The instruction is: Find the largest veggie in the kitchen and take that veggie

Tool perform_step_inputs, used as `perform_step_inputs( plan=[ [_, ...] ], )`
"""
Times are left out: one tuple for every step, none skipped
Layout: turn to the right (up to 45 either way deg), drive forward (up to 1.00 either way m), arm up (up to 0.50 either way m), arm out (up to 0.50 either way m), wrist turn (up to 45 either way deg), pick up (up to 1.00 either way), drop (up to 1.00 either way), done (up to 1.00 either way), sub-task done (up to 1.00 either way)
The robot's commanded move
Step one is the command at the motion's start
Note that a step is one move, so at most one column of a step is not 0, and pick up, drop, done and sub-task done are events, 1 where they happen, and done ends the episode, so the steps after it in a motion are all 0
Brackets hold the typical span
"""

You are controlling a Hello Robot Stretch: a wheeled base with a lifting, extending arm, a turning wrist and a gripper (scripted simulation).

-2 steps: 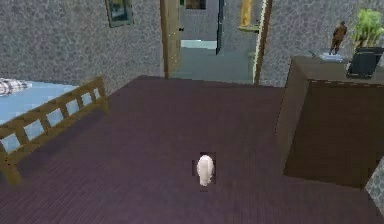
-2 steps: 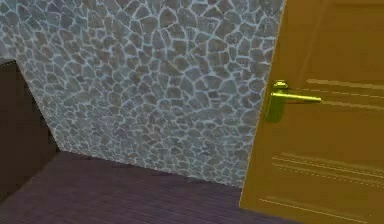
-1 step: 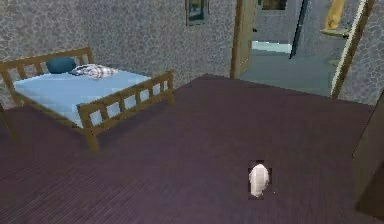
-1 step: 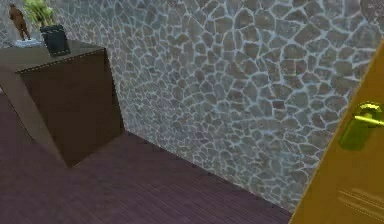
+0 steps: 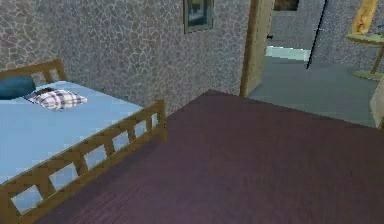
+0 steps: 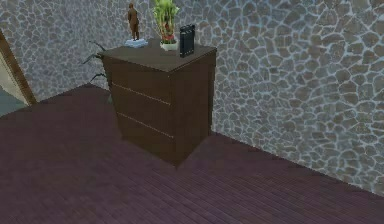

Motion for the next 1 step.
perform_step_inputs(
  plan=[
    [0.0,0.3,0.0,0.0,0.0,0.0,0.0,0.0,0.0]
  ],
)
